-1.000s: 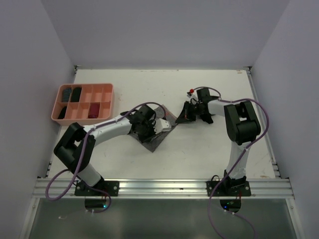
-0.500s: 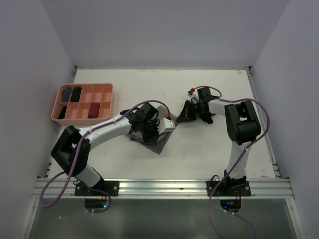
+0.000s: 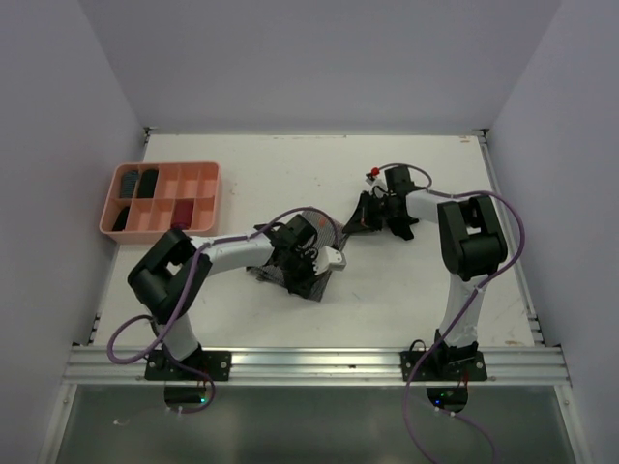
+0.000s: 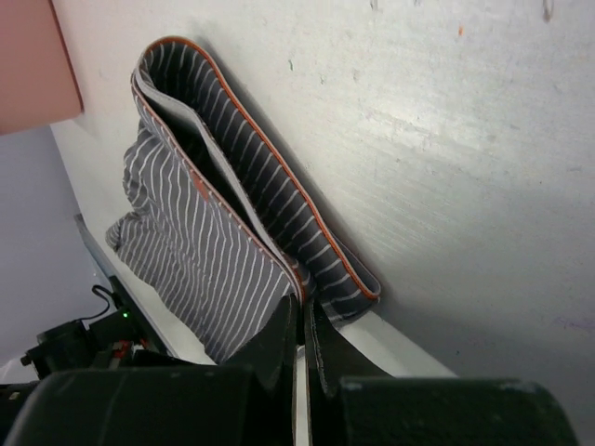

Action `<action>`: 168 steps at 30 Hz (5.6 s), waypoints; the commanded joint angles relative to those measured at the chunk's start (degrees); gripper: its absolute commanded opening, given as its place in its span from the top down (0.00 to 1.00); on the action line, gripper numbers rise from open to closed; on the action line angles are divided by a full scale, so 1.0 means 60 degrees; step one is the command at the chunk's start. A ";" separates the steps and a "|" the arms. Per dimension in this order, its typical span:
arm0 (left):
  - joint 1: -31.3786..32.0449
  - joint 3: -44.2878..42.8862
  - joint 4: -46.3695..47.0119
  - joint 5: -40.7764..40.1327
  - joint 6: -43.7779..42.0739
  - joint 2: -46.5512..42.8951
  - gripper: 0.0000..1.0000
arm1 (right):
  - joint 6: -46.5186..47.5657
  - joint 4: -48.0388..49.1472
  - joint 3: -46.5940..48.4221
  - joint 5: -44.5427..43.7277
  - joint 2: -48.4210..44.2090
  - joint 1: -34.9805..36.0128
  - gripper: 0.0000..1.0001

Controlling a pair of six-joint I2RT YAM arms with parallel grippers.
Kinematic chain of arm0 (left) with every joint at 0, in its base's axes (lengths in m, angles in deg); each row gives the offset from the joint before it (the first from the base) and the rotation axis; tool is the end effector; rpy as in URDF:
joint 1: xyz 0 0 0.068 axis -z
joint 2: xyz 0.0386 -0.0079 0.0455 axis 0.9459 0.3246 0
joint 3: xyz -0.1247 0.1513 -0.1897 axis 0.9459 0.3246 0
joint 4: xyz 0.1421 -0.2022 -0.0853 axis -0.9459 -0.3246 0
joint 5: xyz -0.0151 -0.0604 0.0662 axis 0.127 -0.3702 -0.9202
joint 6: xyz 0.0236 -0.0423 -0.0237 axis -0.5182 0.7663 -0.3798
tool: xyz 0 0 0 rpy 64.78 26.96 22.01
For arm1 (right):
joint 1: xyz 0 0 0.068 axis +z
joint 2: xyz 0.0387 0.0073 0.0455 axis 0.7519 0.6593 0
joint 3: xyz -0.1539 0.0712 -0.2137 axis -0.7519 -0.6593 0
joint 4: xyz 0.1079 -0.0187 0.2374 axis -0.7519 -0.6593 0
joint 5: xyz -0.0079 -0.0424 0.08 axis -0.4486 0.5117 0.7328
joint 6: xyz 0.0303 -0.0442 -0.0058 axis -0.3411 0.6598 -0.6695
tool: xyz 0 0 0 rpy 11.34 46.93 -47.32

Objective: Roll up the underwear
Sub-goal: Fold the underwear

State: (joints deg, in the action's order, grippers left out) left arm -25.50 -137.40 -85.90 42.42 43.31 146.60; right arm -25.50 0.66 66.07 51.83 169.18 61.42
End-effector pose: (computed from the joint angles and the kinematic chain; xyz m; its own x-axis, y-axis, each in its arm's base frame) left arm 0.2133 -0.2418 0.1506 -0.3244 0.8256 -0.4618 0.9339 0.2019 -0.2952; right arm 0.3802 0.1097 0.1289 -0.9723 0.1237 -0.1982 -0.0648 0.6720 0.7377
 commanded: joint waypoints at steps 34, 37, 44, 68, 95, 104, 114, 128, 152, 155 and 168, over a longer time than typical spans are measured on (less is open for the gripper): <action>-0.0269 -0.0569 0.0536 0.0767 0.0981 0.0991 1.00 | -0.3288 0.2191 -0.3439 0.0973 -0.2358 0.1462 1.00; -0.0328 -0.0686 0.0565 0.0811 0.1054 0.1065 1.00 | -0.3054 0.1548 -0.3219 0.0768 -0.1978 0.1595 1.00; -0.0474 -0.0774 0.0668 0.0708 0.1127 0.1226 1.00 | -0.2659 0.0903 -0.2868 0.0562 -0.1420 0.1595 1.00; -0.1529 -0.1360 0.1049 0.0268 0.0952 0.2412 1.00 | -0.2102 0.0098 -0.1754 0.0592 -0.0747 0.1595 1.00; -0.0914 -0.1946 0.1312 0.1821 0.2709 0.0654 1.00 | -0.1970 0.0053 -0.1666 0.0401 0.0308 0.1581 1.00; -0.0679 -0.1727 0.2030 0.1851 0.2900 0.1298 1.00 | -0.1984 0.0023 -0.1696 0.0474 0.0236 0.1449 1.00; -0.0723 -0.1317 0.2924 0.1777 0.3207 0.2382 1.00 | -0.1372 -0.0751 -0.1389 0.0387 -0.0217 0.1375 1.00; -0.1031 -0.0789 0.2748 0.1880 0.3295 0.2823 1.00 | -0.0034 -0.3318 0.0807 0.0064 -0.0865 0.0174 0.84; -0.0929 -0.0379 0.2572 0.1338 0.3325 0.2676 1.00 | -0.1077 -0.1104 0.3737 -0.1268 0.2081 -0.0060 0.74; -0.0928 -0.0422 0.2543 0.1294 0.3398 0.2793 1.00 | -0.1018 -0.1236 0.4307 -0.1415 0.2430 -0.0163 0.74; -0.0037 -0.1081 0.1915 0.1586 0.2506 0.0570 0.45 | -0.0506 -0.1763 0.4808 -0.1503 0.2565 -0.0133 0.76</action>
State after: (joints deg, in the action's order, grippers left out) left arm -27.80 -143.22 -69.24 55.31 62.17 154.82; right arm -30.92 -7.56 93.10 43.98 185.46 60.46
